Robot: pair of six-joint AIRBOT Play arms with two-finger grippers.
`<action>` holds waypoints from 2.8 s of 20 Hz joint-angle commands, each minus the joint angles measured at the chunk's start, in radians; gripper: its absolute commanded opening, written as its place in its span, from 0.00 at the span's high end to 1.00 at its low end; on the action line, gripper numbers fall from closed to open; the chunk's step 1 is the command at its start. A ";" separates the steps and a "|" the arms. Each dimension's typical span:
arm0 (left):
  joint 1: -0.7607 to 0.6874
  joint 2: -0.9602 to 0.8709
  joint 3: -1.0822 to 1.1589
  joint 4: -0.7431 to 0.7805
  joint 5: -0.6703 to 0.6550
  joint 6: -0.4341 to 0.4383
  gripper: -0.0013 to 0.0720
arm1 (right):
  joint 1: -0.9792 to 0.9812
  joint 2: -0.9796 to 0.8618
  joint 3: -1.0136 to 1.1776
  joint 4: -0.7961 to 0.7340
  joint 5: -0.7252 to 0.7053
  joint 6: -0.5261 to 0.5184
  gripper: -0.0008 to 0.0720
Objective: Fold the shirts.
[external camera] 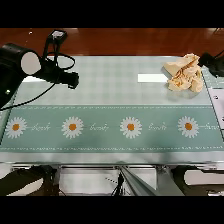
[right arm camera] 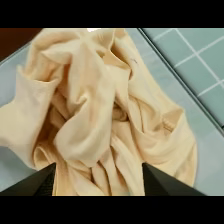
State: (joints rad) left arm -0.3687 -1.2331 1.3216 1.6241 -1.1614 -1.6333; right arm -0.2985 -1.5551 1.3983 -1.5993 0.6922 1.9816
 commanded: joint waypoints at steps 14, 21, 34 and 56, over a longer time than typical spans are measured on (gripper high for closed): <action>0.000 0.004 0.020 -0.001 -0.032 0.000 0.01 | 0.029 -0.182 0.001 0.169 -0.180 -0.098 0.95; 0.000 0.013 0.373 -0.001 -0.242 0.000 0.01 | 0.118 0.340 0.001 0.222 -0.176 -0.307 0.95; 0.000 0.330 0.723 -0.009 -0.333 -0.003 0.01 | 0.497 0.861 0.001 0.332 0.097 -0.320 0.95; 0.000 0.329 -0.093 -0.192 -0.173 -0.022 0.01 | 1.103 0.427 -0.206 -0.146 0.565 -0.369 0.23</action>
State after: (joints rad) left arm -0.3687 -0.8978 1.3796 1.4837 -1.4303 -1.6562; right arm 0.8017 -1.1736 1.1667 -1.6630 1.2560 1.5936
